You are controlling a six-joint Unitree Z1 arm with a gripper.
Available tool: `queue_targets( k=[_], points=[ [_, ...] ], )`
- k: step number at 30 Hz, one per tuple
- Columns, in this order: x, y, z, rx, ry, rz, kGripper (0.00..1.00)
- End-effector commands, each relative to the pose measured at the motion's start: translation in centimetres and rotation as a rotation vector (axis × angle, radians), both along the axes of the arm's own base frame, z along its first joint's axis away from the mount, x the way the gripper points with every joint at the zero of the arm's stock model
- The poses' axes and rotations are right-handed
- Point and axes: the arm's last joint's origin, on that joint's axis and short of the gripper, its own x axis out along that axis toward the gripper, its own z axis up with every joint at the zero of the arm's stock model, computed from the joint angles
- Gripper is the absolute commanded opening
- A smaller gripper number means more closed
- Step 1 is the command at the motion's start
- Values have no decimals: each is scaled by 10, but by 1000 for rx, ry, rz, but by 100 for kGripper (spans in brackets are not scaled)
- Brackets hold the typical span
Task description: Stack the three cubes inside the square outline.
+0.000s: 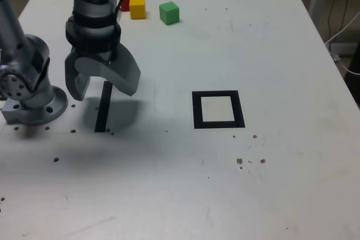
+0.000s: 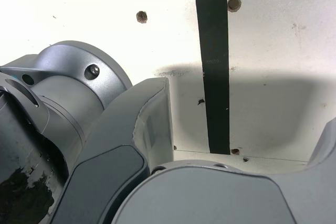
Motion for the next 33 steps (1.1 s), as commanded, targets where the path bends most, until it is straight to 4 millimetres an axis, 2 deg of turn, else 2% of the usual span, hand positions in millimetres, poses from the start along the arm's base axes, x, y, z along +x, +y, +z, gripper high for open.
queue_targets(
  k=[1, 15, 25, 30, 33],
  points=[
    [0, 0, 0, 2, -4, 3, 100],
    [0, 1, 0, 24, -6, 18, 100],
    [2, 2, 7, 30, -42, 29, 99],
    [8, 9, 13, 36, -68, 59, 99],
    [12, 20, 16, 46, -77, 93, 99]
  ],
)
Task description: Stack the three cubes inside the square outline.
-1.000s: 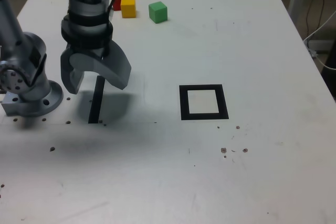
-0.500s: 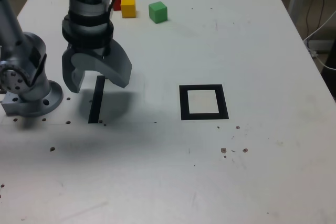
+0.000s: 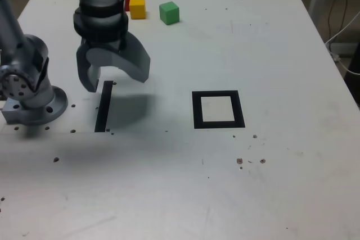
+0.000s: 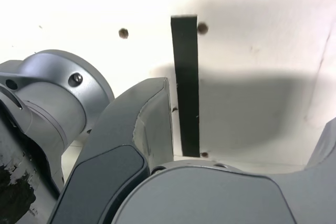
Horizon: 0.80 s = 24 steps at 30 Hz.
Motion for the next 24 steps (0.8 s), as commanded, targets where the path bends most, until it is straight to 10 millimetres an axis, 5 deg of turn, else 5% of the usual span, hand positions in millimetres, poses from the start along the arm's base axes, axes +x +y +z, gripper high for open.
queue_targets(
  k=[1, 24],
  points=[
    [4, 11, 4, 8, -7, 30, 99],
    [24, 147, 32, 66, 18, 243, 99]
  ],
)
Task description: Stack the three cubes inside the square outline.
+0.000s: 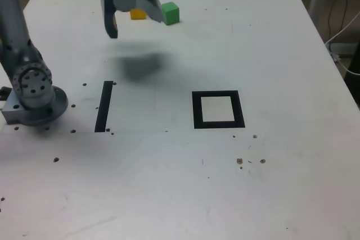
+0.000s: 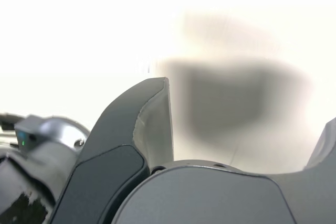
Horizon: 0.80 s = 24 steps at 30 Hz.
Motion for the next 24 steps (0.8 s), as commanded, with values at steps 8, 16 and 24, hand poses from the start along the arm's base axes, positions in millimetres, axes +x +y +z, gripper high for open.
queue_targets(
  k=[8, 16, 24],
  points=[
    [-16, 71, -4, -22, 18, 62, 99],
    [-32, 130, -1, -43, 16, 83, 99],
    [-44, 177, -1, -49, 20, 81, 98]
  ],
)
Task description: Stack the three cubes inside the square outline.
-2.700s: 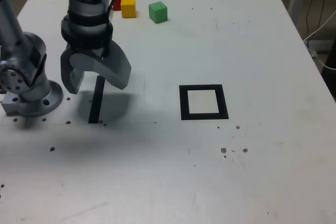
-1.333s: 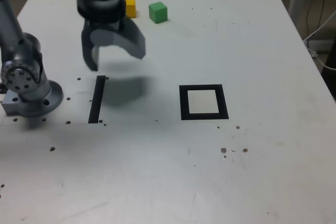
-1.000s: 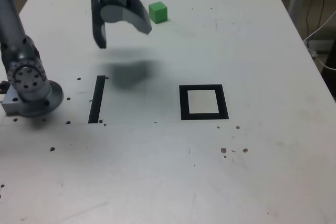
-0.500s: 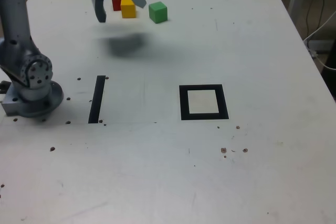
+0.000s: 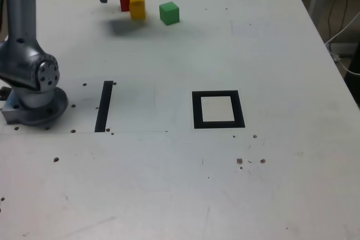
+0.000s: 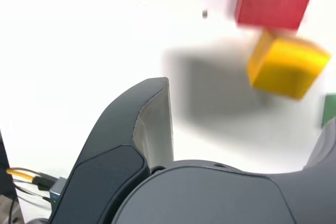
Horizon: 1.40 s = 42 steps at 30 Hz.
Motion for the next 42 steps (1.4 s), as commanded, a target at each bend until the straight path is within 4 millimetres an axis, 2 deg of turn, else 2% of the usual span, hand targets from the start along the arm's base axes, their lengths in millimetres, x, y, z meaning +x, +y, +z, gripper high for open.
queue_targets(
  k=[1, 12, 25, 29, 35, 37, 39, 42],
  points=[
    [-2, 13, -2, -3, 6, -1, 98],
    [-16, 62, -21, -32, 18, 34, 97],
    [-4, 98, -55, -82, 13, 30, 93],
    [-2, 105, -59, -85, 15, 38, 81],
    [-1, 106, -58, -77, 17, 50, 47],
    [0, 106, -58, -78, 19, 48, 39],
    [2, 105, -58, -81, 21, 44, 34],
    [5, 102, -58, -89, 25, 38, 31]
  ],
)
